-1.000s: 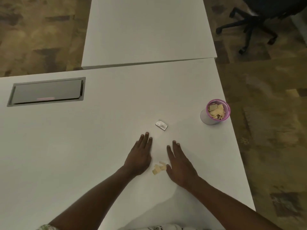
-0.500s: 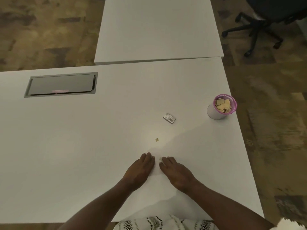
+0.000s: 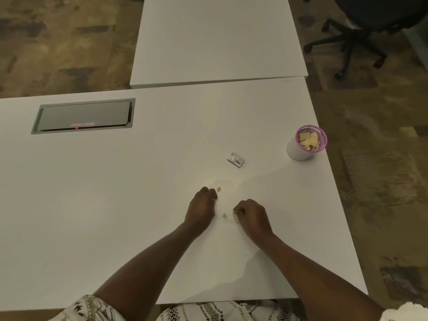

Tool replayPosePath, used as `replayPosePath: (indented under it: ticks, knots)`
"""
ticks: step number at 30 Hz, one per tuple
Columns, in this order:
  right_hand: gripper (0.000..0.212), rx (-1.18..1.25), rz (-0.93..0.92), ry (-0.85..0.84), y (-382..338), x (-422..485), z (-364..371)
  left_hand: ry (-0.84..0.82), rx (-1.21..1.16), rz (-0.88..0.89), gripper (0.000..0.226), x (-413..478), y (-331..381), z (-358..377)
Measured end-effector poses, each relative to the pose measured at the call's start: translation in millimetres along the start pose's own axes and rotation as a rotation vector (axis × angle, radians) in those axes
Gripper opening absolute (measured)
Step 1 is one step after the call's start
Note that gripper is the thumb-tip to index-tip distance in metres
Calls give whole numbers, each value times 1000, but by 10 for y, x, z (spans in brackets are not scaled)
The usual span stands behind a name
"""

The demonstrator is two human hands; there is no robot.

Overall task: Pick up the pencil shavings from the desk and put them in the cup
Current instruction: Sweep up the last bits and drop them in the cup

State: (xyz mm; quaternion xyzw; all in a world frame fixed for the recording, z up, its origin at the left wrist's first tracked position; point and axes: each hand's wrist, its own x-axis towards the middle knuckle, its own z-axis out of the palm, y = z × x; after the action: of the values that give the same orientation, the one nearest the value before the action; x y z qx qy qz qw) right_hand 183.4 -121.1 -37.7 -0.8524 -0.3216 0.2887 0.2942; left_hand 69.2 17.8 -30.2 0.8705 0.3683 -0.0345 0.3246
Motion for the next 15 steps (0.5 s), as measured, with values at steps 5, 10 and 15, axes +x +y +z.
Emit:
replayPosePath:
  ticks: [5, 10, 15]
  knots:
    - [25, 269, 268, 70, 56, 36, -201, -22, -20, -30, 24, 230, 165, 11]
    - [20, 420, 282, 170, 52, 154, -550, -1, -48, -109, 10, 327, 255, 54]
    - [19, 503, 263, 246, 46, 331, -971, 13, -2, -115, 12, 415, 327, 98]
